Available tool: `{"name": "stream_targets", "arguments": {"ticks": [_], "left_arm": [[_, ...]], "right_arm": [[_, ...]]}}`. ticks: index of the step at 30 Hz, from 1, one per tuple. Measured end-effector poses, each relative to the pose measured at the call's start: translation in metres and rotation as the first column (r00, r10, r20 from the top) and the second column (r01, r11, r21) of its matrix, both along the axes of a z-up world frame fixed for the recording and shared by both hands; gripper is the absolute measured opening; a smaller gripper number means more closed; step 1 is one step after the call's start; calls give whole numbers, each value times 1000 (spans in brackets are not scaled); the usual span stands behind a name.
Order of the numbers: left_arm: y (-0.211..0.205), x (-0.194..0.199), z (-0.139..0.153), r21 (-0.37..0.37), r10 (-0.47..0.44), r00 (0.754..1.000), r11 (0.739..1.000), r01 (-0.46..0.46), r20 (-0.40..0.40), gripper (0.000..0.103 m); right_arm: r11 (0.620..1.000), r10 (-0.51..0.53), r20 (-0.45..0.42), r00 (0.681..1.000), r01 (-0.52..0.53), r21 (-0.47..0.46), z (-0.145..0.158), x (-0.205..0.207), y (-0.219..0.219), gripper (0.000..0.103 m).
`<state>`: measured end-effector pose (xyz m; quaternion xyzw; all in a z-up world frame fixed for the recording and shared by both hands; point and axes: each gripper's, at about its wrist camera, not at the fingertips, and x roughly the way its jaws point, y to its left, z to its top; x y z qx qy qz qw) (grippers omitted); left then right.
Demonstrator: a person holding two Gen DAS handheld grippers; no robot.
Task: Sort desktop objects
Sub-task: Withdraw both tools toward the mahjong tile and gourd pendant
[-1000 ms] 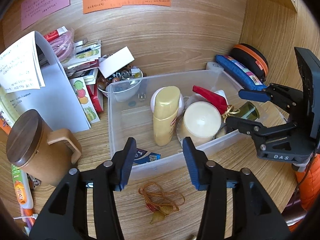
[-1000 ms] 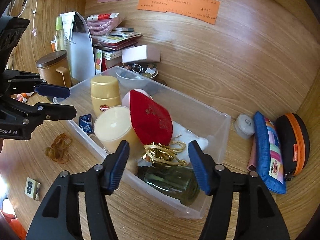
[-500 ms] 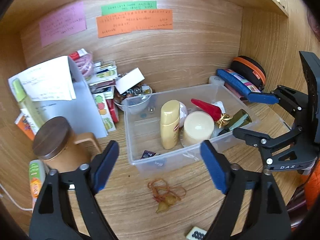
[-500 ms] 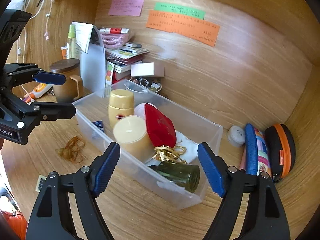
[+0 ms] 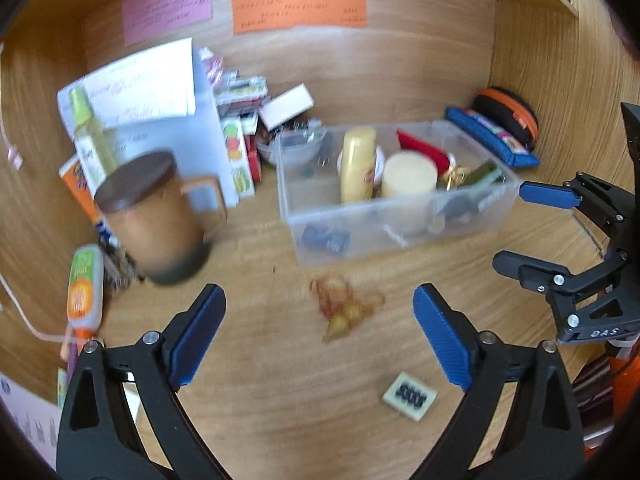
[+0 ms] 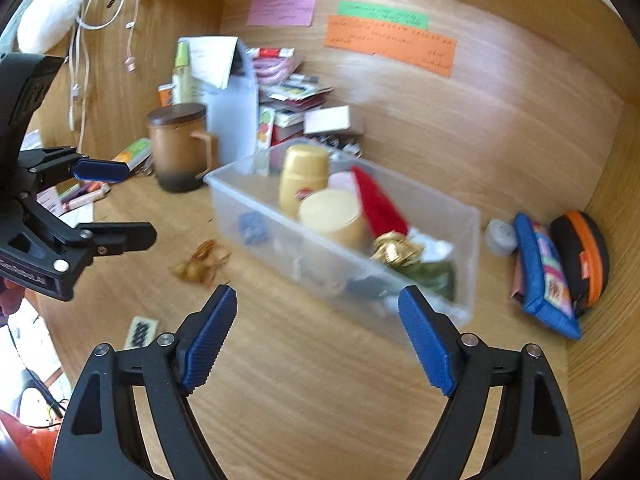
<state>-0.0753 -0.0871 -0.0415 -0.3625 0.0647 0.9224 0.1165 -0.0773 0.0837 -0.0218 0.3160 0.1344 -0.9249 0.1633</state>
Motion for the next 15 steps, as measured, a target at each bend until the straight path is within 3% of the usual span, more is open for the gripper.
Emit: {"name": "stream_targets", "arguments": {"ticks": [10, 15], "left_arm": [[-25, 30, -34, 38, 107, 992, 993, -109, 61, 96], [-41, 39, -39, 79, 135, 988, 987, -141, 79, 96]], "right_arm": [[990, 126, 58, 990, -121, -75, -24, 27, -44, 78], [976, 213, 106, 971, -206, -74, -37, 34, -69, 57]]}}
